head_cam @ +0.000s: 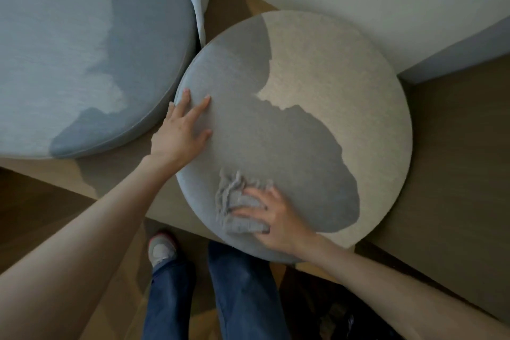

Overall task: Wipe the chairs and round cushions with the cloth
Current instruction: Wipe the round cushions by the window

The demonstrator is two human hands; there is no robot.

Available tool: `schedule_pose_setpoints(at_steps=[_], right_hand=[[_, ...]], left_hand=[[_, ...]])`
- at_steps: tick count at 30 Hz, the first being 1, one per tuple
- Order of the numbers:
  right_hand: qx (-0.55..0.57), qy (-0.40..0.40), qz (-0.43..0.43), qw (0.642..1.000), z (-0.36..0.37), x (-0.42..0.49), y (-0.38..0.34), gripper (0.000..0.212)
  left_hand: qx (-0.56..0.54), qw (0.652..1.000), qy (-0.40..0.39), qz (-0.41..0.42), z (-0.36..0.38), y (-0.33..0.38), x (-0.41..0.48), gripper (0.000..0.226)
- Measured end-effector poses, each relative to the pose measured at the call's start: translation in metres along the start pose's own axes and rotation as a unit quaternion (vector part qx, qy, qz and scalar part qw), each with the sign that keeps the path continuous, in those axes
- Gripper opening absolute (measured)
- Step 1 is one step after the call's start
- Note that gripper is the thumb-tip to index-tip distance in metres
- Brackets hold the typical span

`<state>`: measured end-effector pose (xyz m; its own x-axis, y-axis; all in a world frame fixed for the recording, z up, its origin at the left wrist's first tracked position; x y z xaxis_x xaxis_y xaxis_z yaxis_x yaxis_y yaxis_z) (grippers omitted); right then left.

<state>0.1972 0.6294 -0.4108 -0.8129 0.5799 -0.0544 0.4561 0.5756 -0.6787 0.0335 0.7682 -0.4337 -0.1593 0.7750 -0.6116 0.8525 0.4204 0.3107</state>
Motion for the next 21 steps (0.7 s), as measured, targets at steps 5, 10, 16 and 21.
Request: schedule_pose_setpoints(at_steps=[5, 10, 16, 21], right_hand=[[-0.005, -0.03, -0.083, 0.996, 0.019, -0.013, -0.025, 0.038], [-0.113, 0.189, 0.035, 0.975, -0.091, 0.019, 0.038, 0.049], [-0.122, 0.256, 0.24, 0.928, -0.19, 0.095, 0.165, 0.057], [-0.117, 0.216, 0.343, 0.907, -0.208, 0.139, 0.222, 0.06]], left_hand=[[-0.002, 1.0, -0.009, -0.002, 0.002, 0.001, -0.001, 0.065], [-0.008, 1.0, -0.011, 0.007, 0.002, -0.002, 0.003, 0.067], [-0.045, 0.998, -0.007, 0.031, 0.005, -0.01, 0.005, 0.069], [-0.056, 0.998, -0.009, 0.025, 0.005, -0.012, 0.005, 0.07]])
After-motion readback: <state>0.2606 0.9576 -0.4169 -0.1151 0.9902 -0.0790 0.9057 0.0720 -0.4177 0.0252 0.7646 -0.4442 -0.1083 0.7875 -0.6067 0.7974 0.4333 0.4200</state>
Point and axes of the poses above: each hand's wrist, its own x-axis towards the middle knuckle, its own z-axis out of the palm, y = z × x, the point moved 10 cm from there along x, towards the middle knuckle, and after that the axes turned 13 degrees about -z, right-handed, at the moved point
